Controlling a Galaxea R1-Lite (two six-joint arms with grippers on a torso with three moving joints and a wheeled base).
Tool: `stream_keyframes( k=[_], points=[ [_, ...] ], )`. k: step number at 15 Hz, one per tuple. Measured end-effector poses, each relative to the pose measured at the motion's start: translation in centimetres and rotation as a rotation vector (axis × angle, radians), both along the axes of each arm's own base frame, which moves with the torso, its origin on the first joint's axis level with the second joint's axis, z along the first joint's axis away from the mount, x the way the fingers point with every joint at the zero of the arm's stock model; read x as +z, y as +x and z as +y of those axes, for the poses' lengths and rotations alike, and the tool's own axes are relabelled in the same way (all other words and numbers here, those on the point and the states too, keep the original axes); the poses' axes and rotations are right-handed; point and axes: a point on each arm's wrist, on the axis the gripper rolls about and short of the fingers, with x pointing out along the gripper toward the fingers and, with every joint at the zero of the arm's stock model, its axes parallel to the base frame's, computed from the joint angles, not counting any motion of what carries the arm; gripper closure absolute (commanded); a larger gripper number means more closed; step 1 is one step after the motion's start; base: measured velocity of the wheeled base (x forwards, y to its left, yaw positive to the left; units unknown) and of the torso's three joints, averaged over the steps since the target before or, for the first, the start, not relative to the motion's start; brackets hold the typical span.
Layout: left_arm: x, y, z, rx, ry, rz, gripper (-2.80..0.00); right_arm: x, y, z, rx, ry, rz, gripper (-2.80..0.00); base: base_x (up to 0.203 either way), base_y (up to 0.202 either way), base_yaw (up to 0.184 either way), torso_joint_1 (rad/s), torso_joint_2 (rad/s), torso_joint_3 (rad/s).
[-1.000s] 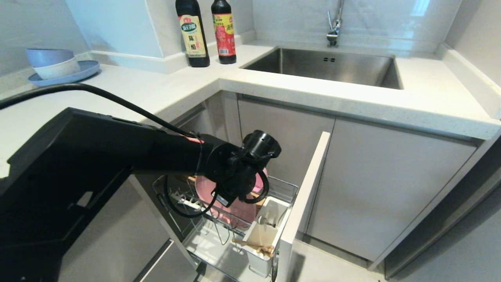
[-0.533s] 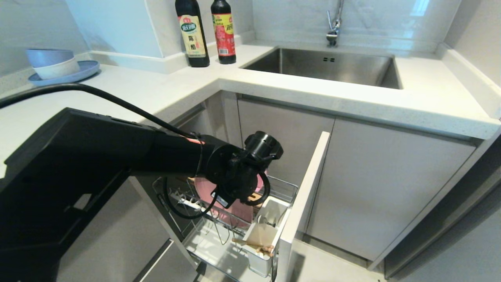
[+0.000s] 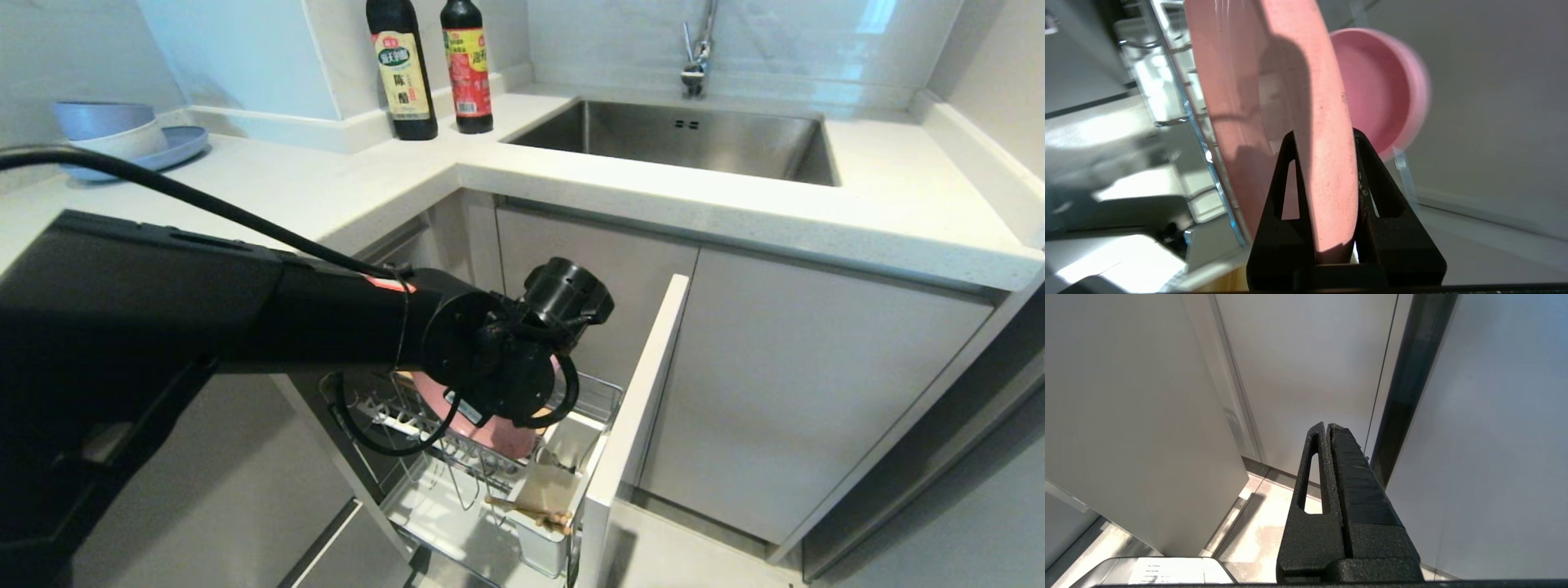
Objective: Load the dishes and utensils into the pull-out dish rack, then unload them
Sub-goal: Take the plate out of the cupboard
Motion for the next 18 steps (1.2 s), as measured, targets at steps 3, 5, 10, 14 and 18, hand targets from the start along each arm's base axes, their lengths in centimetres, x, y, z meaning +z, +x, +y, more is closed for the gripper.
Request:
stream_keyframes(
  k=[3, 5, 10, 14, 18],
  points=[
    [3.0, -2.6, -0.7, -0.028, -0.017, -0.081, 0.00, 0.0, 0.0, 0.0, 0.001, 0.000, 0.000, 0.00, 0.000, 0.000, 0.000, 0.000, 0.00, 0.000],
    [5.7, -5.0, -1.1, -0.067, -0.017, -0.122, 0.00, 0.0, 0.0, 0.0, 0.000, 0.000, 0.000, 0.00, 0.000, 0.000, 0.000, 0.000, 0.00, 0.000],
    [15.4, -10.0, 0.0, -0.224, -0.041, -0.289, 0.00, 0.0, 0.0, 0.0, 0.000, 0.000, 0.000, 0.00, 0.000, 0.000, 0.000, 0.000, 0.00, 0.000],
    [21.7, -12.3, 3.4, -0.329, 0.061, -0.439, 0.00, 0.0, 0.0, 0.0, 0.000, 0.000, 0.000, 0.00, 0.000, 0.000, 0.000, 0.000, 0.00, 0.000],
    [26.5, -12.7, 9.9, -0.261, 0.232, -0.552, 0.00, 0.0, 0.0, 0.0, 0.000, 0.000, 0.000, 0.00, 0.000, 0.000, 0.000, 0.000, 0.00, 0.000]
  ],
)
